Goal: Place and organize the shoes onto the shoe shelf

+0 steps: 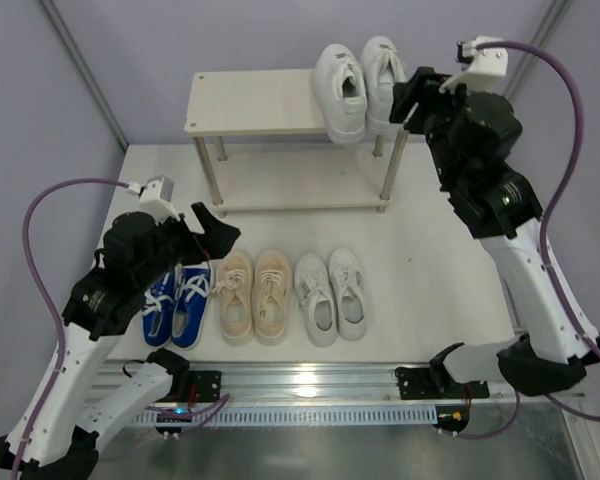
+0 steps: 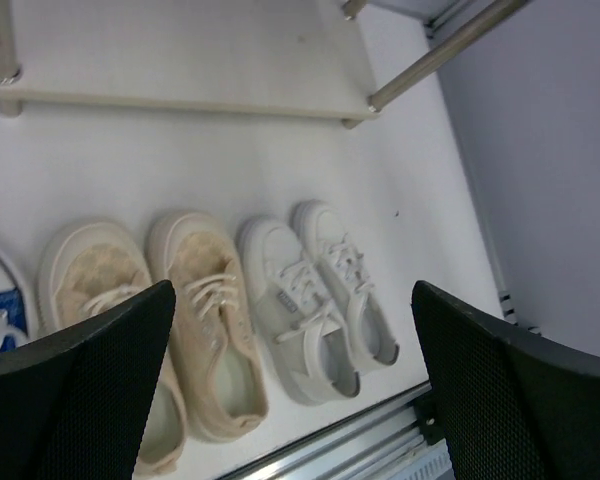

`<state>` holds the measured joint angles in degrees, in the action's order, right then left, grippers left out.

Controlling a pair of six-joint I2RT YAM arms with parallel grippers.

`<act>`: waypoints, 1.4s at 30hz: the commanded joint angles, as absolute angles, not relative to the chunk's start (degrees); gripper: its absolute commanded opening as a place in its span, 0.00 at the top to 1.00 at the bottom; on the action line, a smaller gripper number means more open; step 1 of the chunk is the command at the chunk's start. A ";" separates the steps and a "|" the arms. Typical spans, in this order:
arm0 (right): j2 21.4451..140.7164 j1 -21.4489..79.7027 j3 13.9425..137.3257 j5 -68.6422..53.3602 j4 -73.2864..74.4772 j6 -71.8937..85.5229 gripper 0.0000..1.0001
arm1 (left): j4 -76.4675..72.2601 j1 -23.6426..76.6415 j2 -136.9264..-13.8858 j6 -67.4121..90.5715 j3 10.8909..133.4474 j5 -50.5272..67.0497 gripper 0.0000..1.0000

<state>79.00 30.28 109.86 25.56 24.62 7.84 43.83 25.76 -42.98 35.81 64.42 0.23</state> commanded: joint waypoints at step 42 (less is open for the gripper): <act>35.07 30.32 45.27 31.03 24.35 25.49 0.87 | -2.21 36.73 -96.50 66.54 94.74 19.62 1.00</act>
<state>35.44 30.20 46.09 30.48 26.17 24.38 -7.57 35.62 -96.05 70.39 91.44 25.50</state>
